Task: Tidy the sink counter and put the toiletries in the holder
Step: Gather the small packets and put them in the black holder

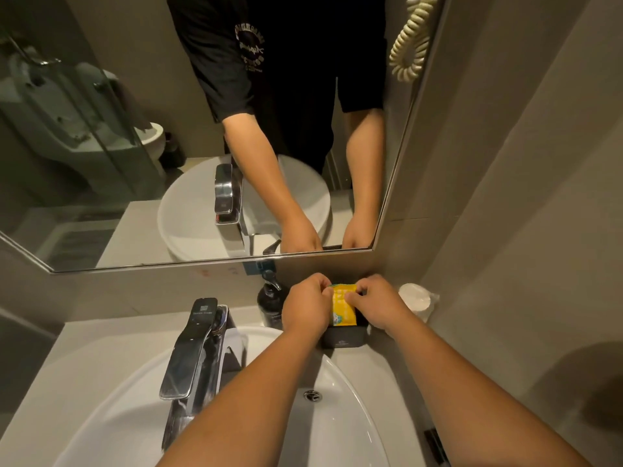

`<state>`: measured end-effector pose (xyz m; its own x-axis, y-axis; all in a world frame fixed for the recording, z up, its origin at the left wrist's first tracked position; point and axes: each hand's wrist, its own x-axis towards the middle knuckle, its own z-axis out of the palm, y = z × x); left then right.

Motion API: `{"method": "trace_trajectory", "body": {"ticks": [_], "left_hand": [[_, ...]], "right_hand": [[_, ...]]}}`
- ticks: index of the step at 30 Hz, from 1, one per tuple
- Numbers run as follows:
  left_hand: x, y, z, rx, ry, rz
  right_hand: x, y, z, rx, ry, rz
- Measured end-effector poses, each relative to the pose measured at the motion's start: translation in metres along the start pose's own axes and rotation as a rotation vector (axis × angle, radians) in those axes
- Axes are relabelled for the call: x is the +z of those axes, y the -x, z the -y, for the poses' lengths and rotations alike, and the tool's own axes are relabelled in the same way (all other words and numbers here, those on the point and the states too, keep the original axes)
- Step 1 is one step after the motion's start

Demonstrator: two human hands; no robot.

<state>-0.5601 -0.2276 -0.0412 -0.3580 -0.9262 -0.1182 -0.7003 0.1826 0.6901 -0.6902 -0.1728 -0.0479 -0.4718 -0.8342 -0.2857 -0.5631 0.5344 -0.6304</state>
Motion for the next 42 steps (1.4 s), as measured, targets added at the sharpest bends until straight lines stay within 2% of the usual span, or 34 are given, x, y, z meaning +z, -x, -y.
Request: {"method": "trace_trajectory", "body": {"ticks": [4,7,13,18,24,32,42], "left_hand": [[0.008,0.001,-0.001,0.101,-0.179,-0.006],[0.012,0.002,0.003,0.096,-0.247,0.006],[0.017,0.000,0.014,0.084,-0.343,0.059],[0.014,-0.002,0.007,0.040,-0.442,0.122],[0.016,-0.001,0.006,0.042,-0.445,0.131],[0.018,-0.004,0.013,0.061,-0.392,0.119],[0.014,0.001,0.014,0.086,-0.385,0.122]], "right_hand": [[-0.001,-0.002,0.000,0.009,0.030,0.016],[-0.001,-0.004,-0.001,0.022,0.120,0.023],[0.006,-0.005,0.005,-0.009,0.532,0.112],[0.014,-0.003,0.006,0.003,0.668,0.035],[0.019,0.000,0.007,0.023,0.654,-0.032],[0.018,0.000,0.007,-0.057,0.678,-0.064],[0.012,0.007,-0.002,-0.119,0.378,-0.195]]}}
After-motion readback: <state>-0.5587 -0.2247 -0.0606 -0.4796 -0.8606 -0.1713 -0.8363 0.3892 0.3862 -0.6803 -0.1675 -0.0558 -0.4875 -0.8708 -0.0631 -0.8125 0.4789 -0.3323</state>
